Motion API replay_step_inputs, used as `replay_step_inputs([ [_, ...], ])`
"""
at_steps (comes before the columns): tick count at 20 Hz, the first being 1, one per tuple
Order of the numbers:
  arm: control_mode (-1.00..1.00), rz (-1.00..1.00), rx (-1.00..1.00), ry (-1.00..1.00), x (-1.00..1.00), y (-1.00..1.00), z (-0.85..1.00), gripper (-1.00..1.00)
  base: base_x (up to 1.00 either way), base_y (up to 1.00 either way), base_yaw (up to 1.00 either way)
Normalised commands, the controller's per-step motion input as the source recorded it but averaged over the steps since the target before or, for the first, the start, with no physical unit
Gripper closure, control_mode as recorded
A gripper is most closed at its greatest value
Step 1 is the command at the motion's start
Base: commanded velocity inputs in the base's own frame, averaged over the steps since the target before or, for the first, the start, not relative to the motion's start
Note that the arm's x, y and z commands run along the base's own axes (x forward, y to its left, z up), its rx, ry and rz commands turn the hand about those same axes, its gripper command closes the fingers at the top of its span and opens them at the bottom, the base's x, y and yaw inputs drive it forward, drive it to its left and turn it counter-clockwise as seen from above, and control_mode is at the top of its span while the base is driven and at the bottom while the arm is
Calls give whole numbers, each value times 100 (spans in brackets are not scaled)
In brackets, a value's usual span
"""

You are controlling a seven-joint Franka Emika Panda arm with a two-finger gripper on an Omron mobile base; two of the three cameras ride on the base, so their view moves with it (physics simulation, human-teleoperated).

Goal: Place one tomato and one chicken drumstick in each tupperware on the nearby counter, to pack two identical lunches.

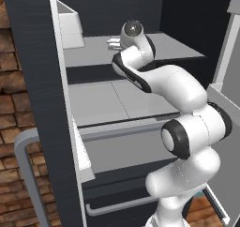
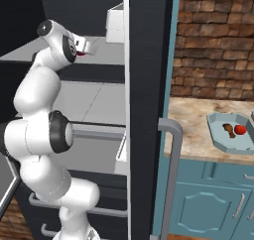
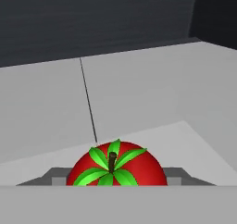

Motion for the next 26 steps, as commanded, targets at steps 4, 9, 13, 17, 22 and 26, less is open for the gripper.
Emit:
replay_step_inputs([
  [4, -100, 0, 0, 0, -100, -6, 87, 100, 0, 0, 0],
  [9, -100, 0, 0, 11, -100, 0, 65, 100, 0, 0, 0],
  [13, -100, 1, 0, 27, -100, -3, 0, 100, 0, 0, 0],
  [17, -100, 9, 0, 5, -100, -34, -3, 100, 0, 0, 0],
  [22, -100, 20, 0, -4, -100, -21, -24, 100, 0, 0, 0],
  [26, -100, 25, 0, -10, -95, 0, -25, 100, 0, 0, 0],
])
